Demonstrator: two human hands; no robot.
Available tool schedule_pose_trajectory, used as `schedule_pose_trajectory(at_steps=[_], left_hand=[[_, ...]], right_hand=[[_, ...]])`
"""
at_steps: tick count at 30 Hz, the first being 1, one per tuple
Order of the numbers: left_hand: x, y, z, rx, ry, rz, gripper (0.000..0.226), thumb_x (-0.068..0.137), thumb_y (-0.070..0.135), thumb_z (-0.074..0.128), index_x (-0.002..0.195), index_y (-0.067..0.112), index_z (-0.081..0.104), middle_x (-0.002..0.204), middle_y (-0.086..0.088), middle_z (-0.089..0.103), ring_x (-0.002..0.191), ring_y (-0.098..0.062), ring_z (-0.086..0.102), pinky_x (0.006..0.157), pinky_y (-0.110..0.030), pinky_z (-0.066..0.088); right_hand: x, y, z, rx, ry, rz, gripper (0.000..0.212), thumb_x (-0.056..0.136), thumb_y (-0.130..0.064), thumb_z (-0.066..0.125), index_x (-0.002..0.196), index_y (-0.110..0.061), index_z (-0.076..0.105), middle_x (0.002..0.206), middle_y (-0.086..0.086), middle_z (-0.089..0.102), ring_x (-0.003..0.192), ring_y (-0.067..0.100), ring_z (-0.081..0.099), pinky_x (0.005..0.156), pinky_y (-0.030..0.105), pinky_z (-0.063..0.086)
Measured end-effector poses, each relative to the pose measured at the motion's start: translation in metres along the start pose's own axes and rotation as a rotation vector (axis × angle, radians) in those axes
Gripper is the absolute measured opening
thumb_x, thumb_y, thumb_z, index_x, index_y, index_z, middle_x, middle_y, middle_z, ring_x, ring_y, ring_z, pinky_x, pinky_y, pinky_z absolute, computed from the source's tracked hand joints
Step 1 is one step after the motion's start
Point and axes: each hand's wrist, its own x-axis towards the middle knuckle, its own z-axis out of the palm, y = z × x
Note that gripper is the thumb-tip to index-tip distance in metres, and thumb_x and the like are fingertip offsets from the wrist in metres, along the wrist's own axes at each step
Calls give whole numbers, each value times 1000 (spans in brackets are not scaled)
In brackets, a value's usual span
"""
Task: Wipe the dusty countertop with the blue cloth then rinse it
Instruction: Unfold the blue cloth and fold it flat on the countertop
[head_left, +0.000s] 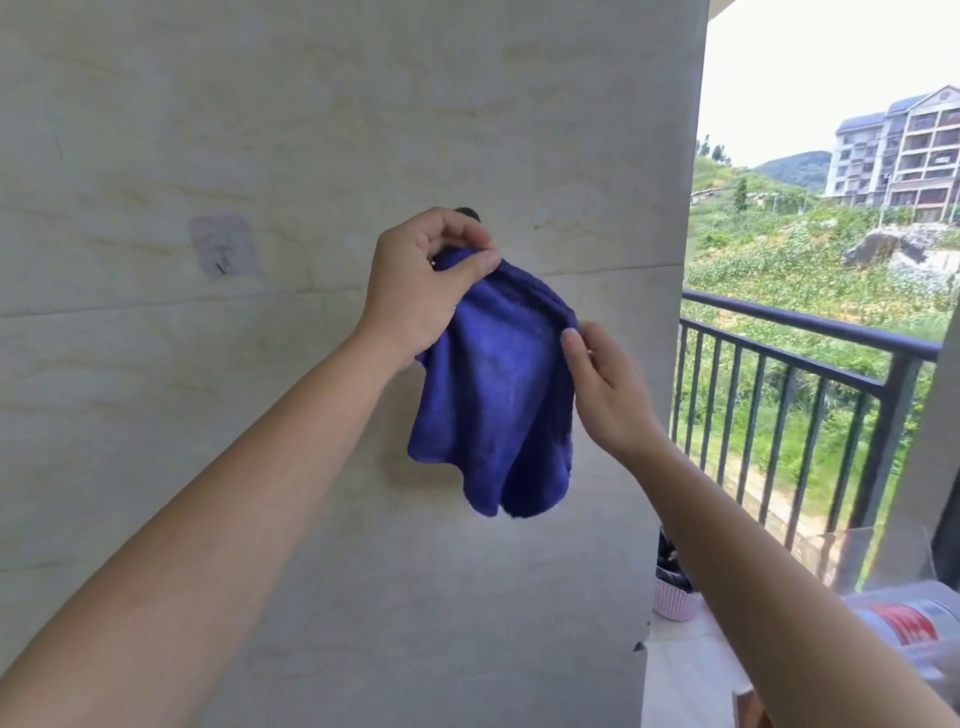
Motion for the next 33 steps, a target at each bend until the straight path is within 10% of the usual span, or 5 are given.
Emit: schedule_pose_trajectory(at_steps=[15, 22, 27, 33], left_hand=[[-211, -120, 86, -38, -436, -588, 8, 86, 23, 76, 93, 23, 79, 92, 17, 75, 89, 4, 68, 76, -8, 47], [-240, -122, 129, -253, -709, -563, 5, 85, 26, 77, 90, 25, 77, 84, 11, 73, 59, -1, 62, 47, -12, 43], [-291, -115, 161, -392, -1027, -404, 11, 83, 30, 78, 94, 31, 76, 96, 8, 67, 84, 1, 63, 76, -18, 52], [-370, -12, 185, -705, -1273, -326, 8, 85, 27, 77, 87, 34, 75, 94, 9, 70, 87, -6, 65, 76, -25, 54]], right_hand=[[-179, 110, -59, -495, -116, 255, 21, 102, -37, 50, 112, -29, 67, 98, -9, 56, 94, 10, 56, 89, 28, 44], [-258, 71, -89, -559, 153, 481, 12, 93, -31, 67, 103, -26, 73, 95, -10, 66, 84, 7, 61, 74, 27, 53], [-338, 22, -93, -649, 446, 670, 8, 86, -24, 77, 91, -29, 72, 94, -10, 65, 77, 9, 64, 67, 21, 53], [-460, -81, -92, -819, 811, 901, 13, 84, -25, 79, 85, -33, 68, 90, -8, 68, 76, 7, 64, 70, 20, 52]])
